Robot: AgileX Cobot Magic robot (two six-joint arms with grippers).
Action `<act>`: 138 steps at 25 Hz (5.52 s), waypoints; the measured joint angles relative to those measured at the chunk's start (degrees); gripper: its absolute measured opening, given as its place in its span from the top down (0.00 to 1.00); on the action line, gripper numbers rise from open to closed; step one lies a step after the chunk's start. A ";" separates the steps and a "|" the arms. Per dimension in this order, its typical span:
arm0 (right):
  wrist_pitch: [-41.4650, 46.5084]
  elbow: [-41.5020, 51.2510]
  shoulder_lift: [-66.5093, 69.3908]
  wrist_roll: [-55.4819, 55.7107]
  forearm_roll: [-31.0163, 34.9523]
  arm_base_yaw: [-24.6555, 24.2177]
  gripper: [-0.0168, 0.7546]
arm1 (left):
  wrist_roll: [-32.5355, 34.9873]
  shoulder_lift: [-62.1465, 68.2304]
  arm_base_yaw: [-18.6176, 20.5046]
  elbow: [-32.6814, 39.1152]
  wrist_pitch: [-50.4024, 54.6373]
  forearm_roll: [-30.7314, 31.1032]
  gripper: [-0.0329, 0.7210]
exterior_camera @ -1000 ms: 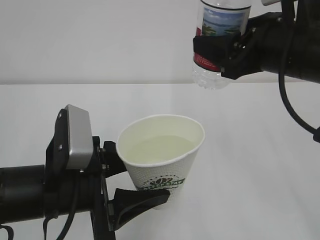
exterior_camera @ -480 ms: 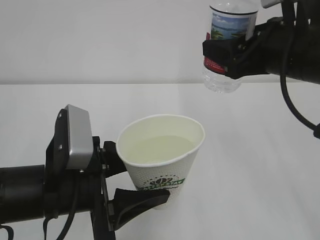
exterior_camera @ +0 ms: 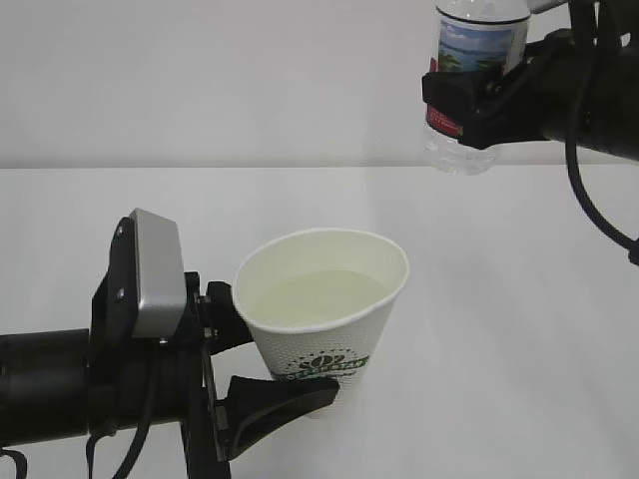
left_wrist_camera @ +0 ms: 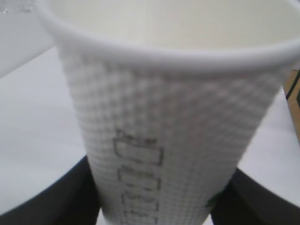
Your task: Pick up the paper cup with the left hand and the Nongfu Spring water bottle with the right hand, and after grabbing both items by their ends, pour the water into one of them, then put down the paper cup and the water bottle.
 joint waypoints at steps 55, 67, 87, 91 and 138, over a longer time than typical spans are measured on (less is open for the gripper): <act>-11.42 13.98 2.51 -26.55 36.92 -10.29 0.32 | 0.00 0.00 0.00 0.00 0.36 -0.21 0.34; -18.17 13.98 10.82 -28.51 40.39 -10.29 0.32 | 0.00 0.00 0.00 0.00 0.36 -0.21 0.34; -24.49 13.98 14.83 -30.77 42.92 -10.29 0.32 | 0.00 0.00 0.00 0.00 0.45 -1.78 0.34; -24.58 13.98 14.83 -30.77 42.96 -10.29 0.32 | 0.00 0.00 0.00 0.00 0.45 -3.12 0.34; -26.21 13.98 14.83 -30.86 43.16 -10.29 0.32 | 19.71 0.00 2.40 0.00 -0.86 -47.50 0.34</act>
